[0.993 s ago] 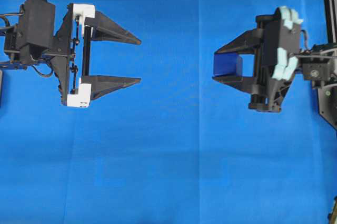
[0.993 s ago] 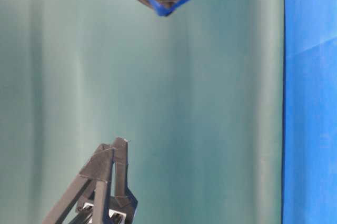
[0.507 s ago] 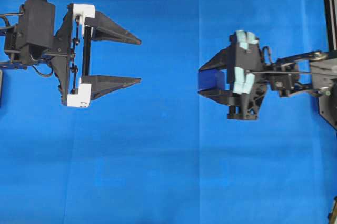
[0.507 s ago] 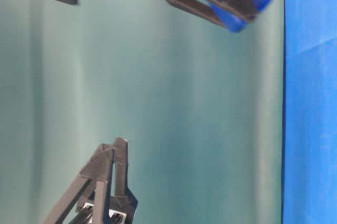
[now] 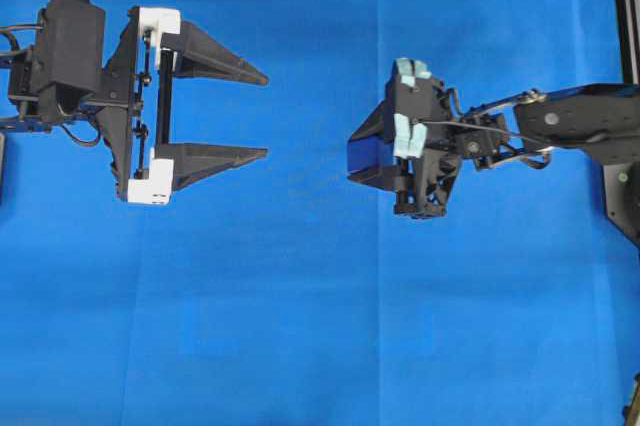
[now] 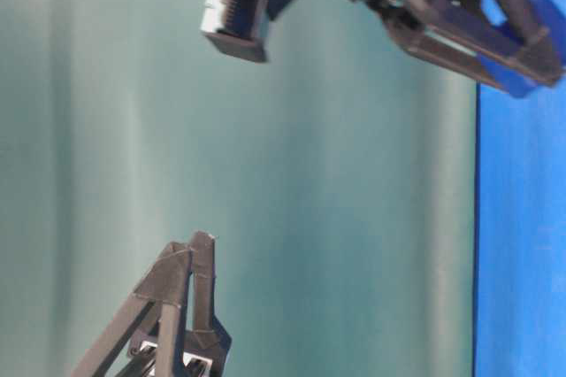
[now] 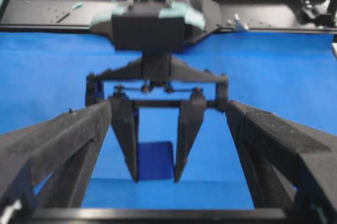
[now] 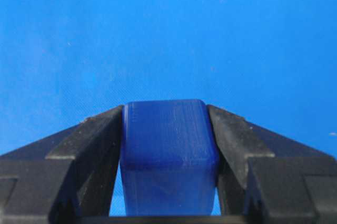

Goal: Handover the blue block to the right arm after grasping it with the left arm, then place it in the designated position.
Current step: 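Lower the cube with the right gripper onto the table center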

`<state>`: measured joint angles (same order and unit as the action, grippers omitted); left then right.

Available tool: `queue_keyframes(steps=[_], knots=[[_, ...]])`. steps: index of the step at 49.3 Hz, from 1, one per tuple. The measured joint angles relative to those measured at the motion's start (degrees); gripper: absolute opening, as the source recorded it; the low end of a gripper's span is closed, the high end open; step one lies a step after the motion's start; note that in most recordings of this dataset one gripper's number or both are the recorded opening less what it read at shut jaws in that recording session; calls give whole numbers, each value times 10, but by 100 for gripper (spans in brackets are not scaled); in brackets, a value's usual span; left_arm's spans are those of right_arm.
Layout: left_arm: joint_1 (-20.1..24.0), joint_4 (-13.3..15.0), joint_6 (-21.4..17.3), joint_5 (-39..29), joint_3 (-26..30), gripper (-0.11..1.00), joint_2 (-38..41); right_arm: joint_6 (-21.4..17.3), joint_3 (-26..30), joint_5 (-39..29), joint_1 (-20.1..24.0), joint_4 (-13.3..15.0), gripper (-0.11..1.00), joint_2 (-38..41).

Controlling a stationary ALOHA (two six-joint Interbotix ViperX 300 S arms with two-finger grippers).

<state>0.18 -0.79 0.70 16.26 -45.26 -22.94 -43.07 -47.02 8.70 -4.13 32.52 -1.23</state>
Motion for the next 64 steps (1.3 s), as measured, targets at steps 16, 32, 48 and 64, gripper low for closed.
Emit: queue_keyframes(steps=[16, 32, 48, 64], knots=[[0, 0, -1, 0, 0, 93, 1, 3, 25, 50, -10, 0, 42, 73], [1, 1, -1, 0, 0, 93, 1, 3, 39, 83, -11, 0, 42, 108], [1, 0, -1, 0, 0, 93, 0, 3, 39, 84, -11, -1, 41, 108], [0, 0, -1, 0, 0, 93, 1, 3, 40, 83, -11, -27, 89, 108]])
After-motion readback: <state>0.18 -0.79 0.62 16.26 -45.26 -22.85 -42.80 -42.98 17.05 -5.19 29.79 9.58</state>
